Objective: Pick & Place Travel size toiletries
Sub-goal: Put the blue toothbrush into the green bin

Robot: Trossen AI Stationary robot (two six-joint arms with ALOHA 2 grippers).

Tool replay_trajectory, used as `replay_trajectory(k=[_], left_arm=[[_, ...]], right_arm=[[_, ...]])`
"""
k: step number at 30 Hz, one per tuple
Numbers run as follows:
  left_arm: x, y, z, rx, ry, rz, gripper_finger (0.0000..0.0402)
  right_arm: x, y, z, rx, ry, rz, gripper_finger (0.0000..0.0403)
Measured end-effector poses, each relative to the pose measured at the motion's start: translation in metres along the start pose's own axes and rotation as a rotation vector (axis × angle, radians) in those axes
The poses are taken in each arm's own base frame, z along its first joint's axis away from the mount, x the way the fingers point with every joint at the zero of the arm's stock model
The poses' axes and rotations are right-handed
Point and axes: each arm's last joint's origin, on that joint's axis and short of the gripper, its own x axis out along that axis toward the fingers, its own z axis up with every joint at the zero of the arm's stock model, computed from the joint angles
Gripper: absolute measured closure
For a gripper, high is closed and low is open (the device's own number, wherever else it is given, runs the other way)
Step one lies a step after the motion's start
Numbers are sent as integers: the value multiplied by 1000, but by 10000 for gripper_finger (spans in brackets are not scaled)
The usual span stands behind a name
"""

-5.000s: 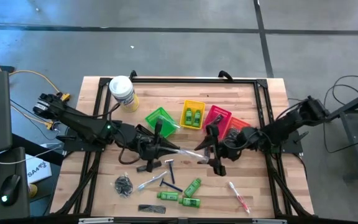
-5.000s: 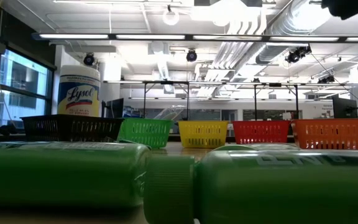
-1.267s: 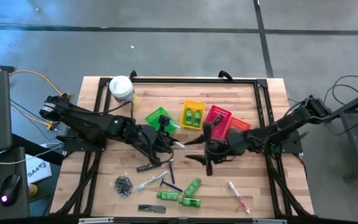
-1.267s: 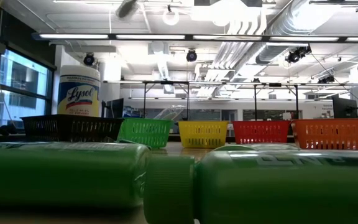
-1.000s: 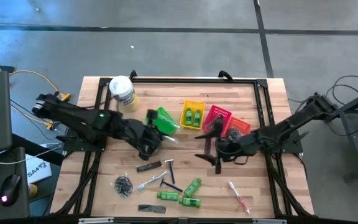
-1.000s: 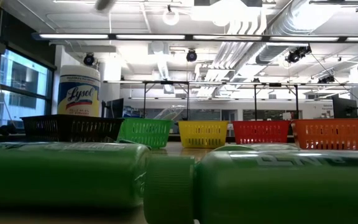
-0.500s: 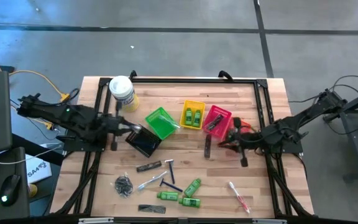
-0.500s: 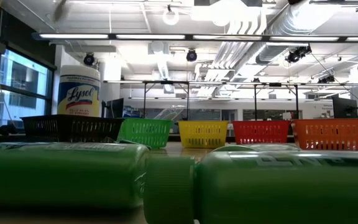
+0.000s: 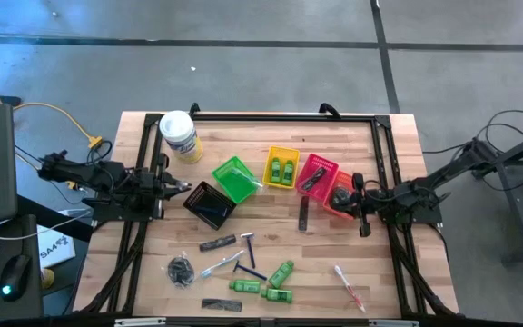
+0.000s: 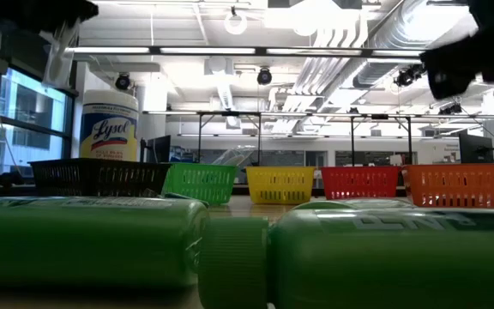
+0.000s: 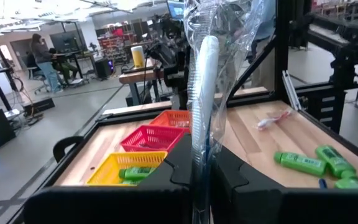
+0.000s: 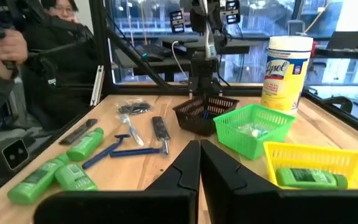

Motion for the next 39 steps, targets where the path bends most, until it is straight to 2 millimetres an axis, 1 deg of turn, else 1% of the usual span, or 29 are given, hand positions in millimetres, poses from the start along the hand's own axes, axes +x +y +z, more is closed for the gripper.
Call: replay_trajectory(k=[1,4,13,18,23,27,30,33,37,39], left_arm=[[-1,0,-2,-2,-6,1,389],[-3,0,-9,-1,-1,5,389],[-12,2,-13,-20,6,0,389],[-12,1,-15,-48,19,-10,389],[-7,-2,-31,-20,17,-8,389],[-5,-3,-34,-24,-3,20,389],[-4,-3,-33,8,-14,18,389],[2,-4,-32,65,-7,52,389],[16,-6,-17,190,-15,66,389],[27,-8,-10,273,44,61,389]], right_arm=[[-2,-1,-5,-5,-6,1,399],[-3,-2,-6,-4,12,0,399],[-3,-2,-7,14,18,1,399],[-3,-2,-7,16,21,1,399],[-3,-2,-7,18,17,-2,399],[-3,-2,-7,19,15,-2,399],[-3,-2,-7,19,15,-2,399],[-3,-2,-7,18,16,-2,399],[-3,-2,-7,18,14,-2,399],[-3,-2,-6,22,5,-2,399]])
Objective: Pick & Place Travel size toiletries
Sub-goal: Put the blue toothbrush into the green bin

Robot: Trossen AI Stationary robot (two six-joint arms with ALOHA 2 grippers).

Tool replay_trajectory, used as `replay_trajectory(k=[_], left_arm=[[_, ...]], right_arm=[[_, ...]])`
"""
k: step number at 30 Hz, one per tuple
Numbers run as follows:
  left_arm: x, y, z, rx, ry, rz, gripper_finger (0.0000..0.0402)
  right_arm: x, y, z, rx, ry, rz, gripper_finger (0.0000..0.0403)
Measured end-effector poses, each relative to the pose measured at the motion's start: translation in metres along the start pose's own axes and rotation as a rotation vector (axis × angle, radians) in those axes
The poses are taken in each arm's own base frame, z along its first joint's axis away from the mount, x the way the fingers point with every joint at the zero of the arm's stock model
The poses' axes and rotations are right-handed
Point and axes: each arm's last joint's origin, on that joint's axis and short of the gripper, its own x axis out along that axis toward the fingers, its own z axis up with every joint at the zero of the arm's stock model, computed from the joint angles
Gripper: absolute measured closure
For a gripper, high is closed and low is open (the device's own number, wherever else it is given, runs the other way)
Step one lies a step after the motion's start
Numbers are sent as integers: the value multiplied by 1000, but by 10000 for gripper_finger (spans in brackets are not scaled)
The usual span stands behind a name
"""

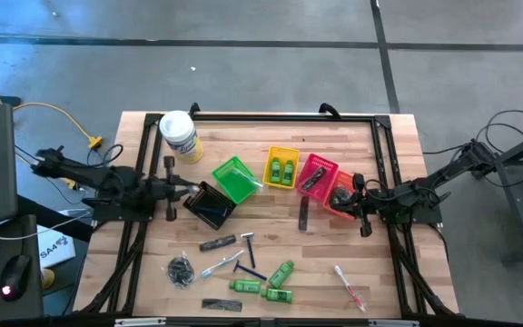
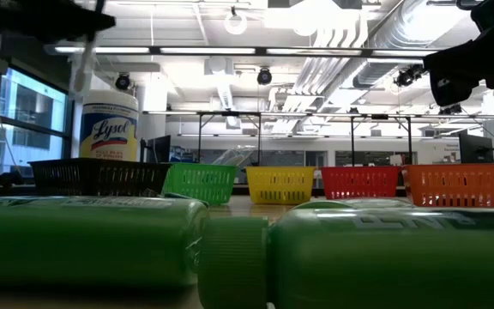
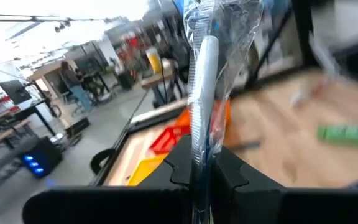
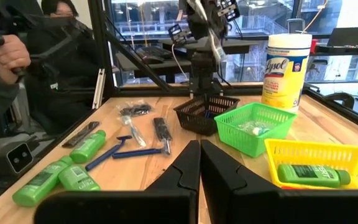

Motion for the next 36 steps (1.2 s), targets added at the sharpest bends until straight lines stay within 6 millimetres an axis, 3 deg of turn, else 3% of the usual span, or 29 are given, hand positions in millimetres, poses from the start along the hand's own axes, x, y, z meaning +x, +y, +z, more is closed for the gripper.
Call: replay_trajectory(k=[7,12,18,25,36], left_arm=[[55,-4,32,259,243,-24,389],[99,17,33,237,361,-15,389],[133,54,-3,122,361,-245,389],[156,71,-47,54,324,-415,389],[172,66,-96,-2,450,-489,389]], right_arm=[[0,0,0,-1,3,0,399],[0,0,-1,-3,8,-1,399],[2,1,-4,-6,37,-1,399],[4,1,-8,-11,66,-4,399],[4,1,-7,-10,65,-4,399]])
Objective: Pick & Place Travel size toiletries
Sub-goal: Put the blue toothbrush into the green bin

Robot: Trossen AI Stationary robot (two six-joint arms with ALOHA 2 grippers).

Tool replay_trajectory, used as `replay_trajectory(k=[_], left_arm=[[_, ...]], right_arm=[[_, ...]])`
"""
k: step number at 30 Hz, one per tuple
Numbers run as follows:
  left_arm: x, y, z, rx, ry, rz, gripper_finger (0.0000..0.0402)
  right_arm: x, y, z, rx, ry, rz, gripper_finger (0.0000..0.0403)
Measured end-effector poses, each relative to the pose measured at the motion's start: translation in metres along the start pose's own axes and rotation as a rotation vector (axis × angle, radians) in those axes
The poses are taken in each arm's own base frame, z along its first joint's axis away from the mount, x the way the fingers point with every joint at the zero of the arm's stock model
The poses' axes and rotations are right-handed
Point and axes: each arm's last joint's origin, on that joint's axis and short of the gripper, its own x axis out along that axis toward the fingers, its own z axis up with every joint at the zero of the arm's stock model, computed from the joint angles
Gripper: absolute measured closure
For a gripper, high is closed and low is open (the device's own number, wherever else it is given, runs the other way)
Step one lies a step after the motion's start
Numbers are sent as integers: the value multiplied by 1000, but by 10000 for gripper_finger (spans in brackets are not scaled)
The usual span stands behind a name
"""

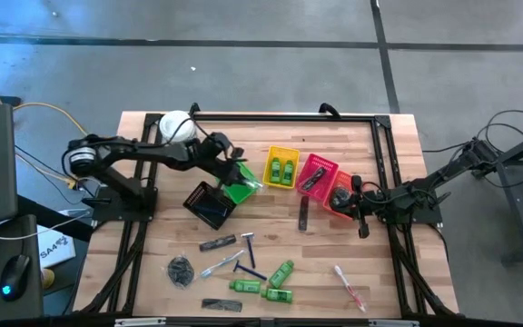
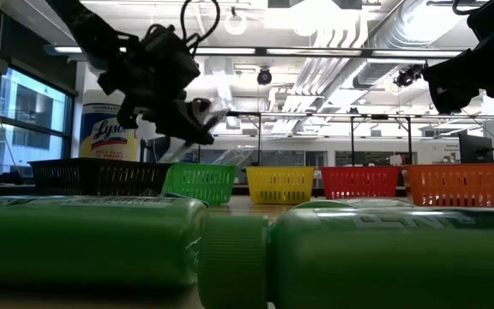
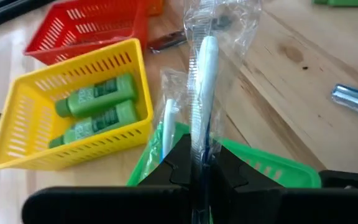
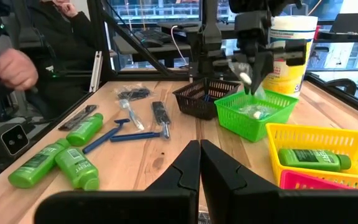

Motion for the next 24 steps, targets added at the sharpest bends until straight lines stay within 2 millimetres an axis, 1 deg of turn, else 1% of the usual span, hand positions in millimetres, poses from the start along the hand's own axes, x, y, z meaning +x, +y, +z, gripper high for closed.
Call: replay_trajectory(k=[9,15,17,21,24], left_arm=[[19,0,-15,-6,16,-49,389],[26,0,-21,-11,22,-61,389],[26,0,-21,-15,23,-61,381],[26,0,-21,-37,26,-58,347],[26,0,-21,-50,27,-53,334]], right_arm=[[0,0,0,1,-3,0,399],[0,0,0,1,-2,0,399],[0,0,0,1,-2,0,399],[0,0,0,1,-2,0,399],[0,0,0,1,-2,-1,399]])
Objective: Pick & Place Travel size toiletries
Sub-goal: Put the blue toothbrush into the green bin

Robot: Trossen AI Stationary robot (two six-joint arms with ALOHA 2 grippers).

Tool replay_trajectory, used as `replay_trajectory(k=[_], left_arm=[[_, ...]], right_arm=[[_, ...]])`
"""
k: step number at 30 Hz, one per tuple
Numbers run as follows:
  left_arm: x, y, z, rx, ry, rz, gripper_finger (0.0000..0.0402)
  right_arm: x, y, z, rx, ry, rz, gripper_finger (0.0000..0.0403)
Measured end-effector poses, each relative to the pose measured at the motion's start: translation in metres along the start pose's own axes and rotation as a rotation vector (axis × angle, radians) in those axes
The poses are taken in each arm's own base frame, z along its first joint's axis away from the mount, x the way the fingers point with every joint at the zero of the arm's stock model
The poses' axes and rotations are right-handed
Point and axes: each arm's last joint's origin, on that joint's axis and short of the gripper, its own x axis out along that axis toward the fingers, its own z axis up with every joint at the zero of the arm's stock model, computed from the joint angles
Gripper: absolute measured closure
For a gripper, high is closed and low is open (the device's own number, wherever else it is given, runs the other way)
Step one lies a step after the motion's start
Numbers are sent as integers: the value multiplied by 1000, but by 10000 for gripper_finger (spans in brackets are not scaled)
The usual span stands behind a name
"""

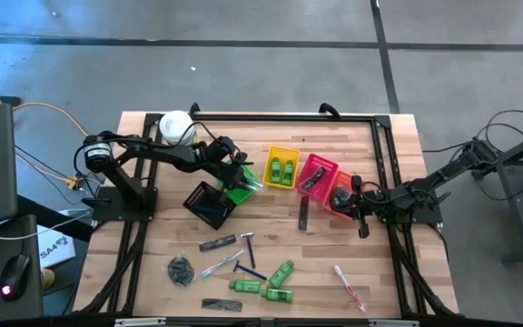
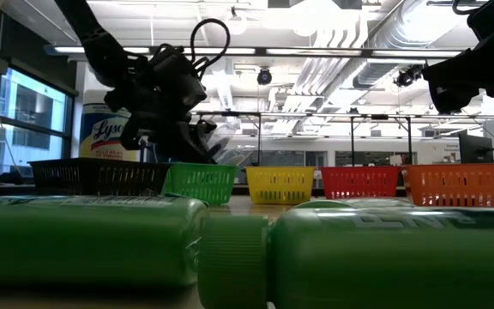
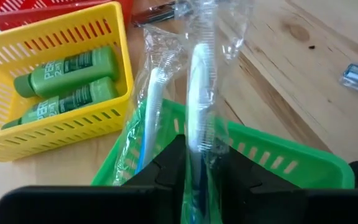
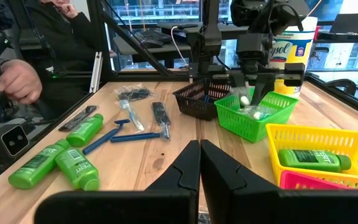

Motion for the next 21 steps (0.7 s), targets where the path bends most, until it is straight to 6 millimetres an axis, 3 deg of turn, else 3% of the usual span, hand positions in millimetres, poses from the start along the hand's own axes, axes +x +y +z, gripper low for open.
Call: replay_trajectory(k=[13,21], left_arm=[[0,2,5,-111,-62,-3,321],[-12,3,16,-117,-102,23,232]], right_arm=[[0,0,0,0,1,0,399],[0,0,0,-1,4,0,399]])
